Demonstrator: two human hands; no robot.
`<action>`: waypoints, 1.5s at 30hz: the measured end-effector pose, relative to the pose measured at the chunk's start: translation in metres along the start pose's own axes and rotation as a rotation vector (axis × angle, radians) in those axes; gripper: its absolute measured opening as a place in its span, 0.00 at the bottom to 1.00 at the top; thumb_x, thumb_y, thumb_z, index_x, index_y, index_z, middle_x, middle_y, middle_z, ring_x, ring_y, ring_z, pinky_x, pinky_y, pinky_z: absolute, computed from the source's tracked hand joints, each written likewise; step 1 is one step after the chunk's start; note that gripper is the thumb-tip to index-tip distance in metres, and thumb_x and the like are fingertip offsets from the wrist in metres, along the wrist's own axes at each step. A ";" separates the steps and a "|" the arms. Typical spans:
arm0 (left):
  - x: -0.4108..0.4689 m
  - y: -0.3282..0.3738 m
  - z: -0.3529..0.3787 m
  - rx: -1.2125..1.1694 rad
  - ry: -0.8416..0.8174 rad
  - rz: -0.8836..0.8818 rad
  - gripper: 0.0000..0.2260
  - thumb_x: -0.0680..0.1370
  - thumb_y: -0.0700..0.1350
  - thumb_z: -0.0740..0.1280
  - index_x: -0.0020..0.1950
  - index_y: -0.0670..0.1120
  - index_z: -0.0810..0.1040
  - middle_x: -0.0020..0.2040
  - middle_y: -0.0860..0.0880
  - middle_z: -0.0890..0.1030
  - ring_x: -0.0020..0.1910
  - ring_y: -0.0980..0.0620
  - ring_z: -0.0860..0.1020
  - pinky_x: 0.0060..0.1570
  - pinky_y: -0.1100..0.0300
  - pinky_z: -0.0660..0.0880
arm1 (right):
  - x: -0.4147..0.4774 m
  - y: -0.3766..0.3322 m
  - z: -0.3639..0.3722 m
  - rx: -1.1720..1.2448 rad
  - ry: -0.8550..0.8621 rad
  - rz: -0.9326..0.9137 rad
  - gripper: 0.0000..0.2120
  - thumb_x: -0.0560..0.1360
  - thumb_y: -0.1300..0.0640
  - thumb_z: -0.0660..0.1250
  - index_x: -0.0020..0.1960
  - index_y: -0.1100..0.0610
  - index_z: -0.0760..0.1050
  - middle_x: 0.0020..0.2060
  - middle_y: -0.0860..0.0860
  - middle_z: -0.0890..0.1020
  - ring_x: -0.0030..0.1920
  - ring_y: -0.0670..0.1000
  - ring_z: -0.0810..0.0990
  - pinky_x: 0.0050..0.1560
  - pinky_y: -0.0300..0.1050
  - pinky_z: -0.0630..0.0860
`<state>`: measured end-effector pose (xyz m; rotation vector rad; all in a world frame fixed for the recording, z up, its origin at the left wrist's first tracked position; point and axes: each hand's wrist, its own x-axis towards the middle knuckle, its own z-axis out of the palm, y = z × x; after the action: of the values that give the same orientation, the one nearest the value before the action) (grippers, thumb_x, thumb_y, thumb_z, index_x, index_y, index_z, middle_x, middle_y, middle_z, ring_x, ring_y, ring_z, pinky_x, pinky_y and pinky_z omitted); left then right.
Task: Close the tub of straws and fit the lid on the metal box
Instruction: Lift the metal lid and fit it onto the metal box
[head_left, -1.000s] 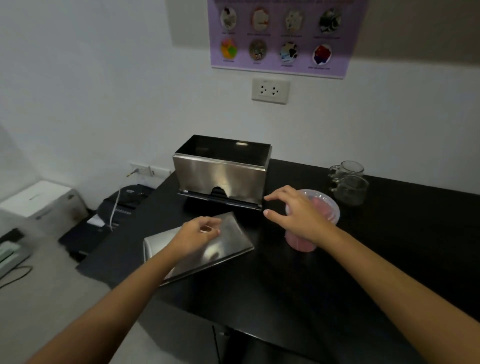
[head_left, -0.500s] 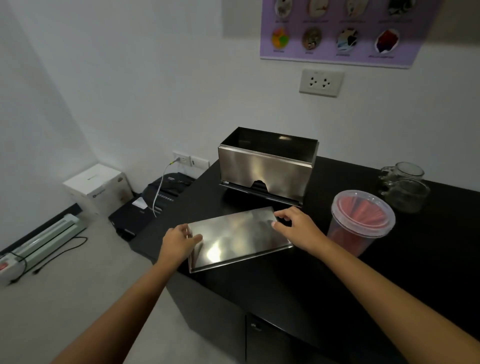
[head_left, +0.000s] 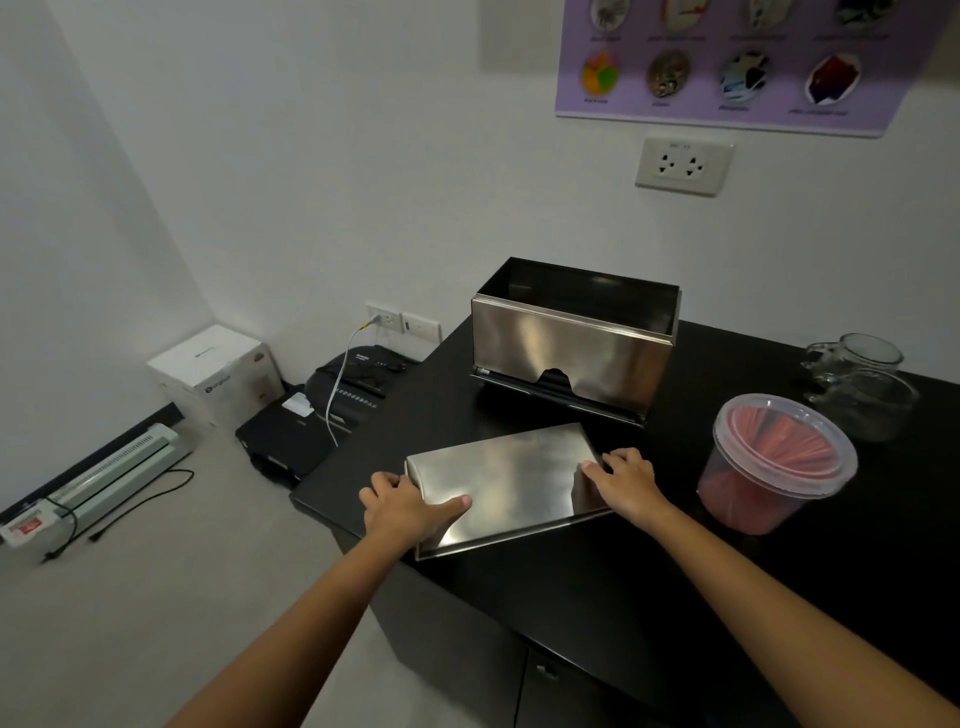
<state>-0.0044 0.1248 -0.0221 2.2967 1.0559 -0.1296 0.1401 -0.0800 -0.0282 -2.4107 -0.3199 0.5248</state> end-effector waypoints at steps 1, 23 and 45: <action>0.000 0.000 0.000 -0.022 0.003 0.005 0.37 0.68 0.65 0.67 0.69 0.43 0.65 0.66 0.43 0.60 0.67 0.42 0.57 0.66 0.51 0.61 | 0.000 0.000 0.002 -0.009 0.004 0.004 0.28 0.77 0.47 0.55 0.70 0.63 0.60 0.69 0.54 0.60 0.69 0.55 0.56 0.67 0.49 0.57; 0.007 -0.004 -0.008 -0.348 -0.037 0.040 0.37 0.66 0.50 0.76 0.68 0.39 0.63 0.67 0.39 0.64 0.66 0.40 0.65 0.66 0.48 0.66 | -0.010 -0.012 0.008 0.167 0.100 0.095 0.26 0.73 0.50 0.65 0.65 0.63 0.65 0.64 0.61 0.69 0.65 0.60 0.65 0.64 0.51 0.65; 0.040 -0.028 -0.130 -0.715 -0.018 0.455 0.18 0.64 0.45 0.77 0.43 0.59 0.71 0.43 0.61 0.77 0.34 0.70 0.79 0.26 0.74 0.73 | -0.034 -0.118 -0.023 0.442 0.317 -0.204 0.26 0.64 0.51 0.75 0.57 0.59 0.72 0.46 0.51 0.76 0.47 0.50 0.75 0.45 0.42 0.72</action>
<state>-0.0171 0.2382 0.0575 1.7987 0.4334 0.3544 0.1085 -0.0146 0.0733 -1.9636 -0.2733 0.0999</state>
